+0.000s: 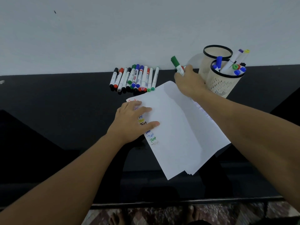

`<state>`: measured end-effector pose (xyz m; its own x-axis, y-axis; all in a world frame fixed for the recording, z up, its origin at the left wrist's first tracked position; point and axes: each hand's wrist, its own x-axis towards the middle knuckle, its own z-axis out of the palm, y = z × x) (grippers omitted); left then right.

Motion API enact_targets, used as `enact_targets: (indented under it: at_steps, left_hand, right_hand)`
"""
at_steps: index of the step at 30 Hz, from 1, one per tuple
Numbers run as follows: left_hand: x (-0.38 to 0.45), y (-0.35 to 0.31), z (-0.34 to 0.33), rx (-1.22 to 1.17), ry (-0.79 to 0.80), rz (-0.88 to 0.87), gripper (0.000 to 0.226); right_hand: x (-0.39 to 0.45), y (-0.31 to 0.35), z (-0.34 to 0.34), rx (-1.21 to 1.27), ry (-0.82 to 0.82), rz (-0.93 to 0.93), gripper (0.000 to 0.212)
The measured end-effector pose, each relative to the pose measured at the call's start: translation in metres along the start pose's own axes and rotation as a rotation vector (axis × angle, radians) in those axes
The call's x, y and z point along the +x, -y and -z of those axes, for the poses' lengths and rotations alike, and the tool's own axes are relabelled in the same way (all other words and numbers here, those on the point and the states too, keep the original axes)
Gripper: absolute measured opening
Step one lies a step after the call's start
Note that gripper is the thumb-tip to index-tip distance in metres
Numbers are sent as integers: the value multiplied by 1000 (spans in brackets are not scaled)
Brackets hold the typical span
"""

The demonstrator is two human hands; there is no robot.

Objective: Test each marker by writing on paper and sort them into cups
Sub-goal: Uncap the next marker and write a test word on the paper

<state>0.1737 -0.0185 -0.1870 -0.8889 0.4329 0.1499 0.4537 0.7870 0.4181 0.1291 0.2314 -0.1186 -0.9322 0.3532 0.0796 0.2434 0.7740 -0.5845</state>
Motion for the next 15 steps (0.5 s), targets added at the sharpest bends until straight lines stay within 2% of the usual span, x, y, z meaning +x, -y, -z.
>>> enact_targets:
  at_steps: [2, 5, 8, 10, 12, 15]
  left_hand:
    - [-2, -2, 0, -22, -51, -2, 81]
    - [-4, -2, 1, -5, -88, 28, 86]
    - [-4, -1, 1, 33, -40, 56, 89]
    - [-4, -1, 1, 37, -16, 67, 90]
    - [-4, -1, 1, 39, -21, 67, 90]
    - [-4, -1, 1, 34, -45, 44, 92]
  right_hand:
    - [-11, -3, 0, -46, 22, 16, 41]
    - [-31, -17, -2, -247, 59, 94, 43]
    - [-54, -27, -3, -315, 66, 145, 69]
    - [-65, -33, -2, -363, 135, 126, 88]
    - [-69, -40, -1, -374, 186, 100, 97]
    - [-65, -41, 2, -343, 177, 78, 110]
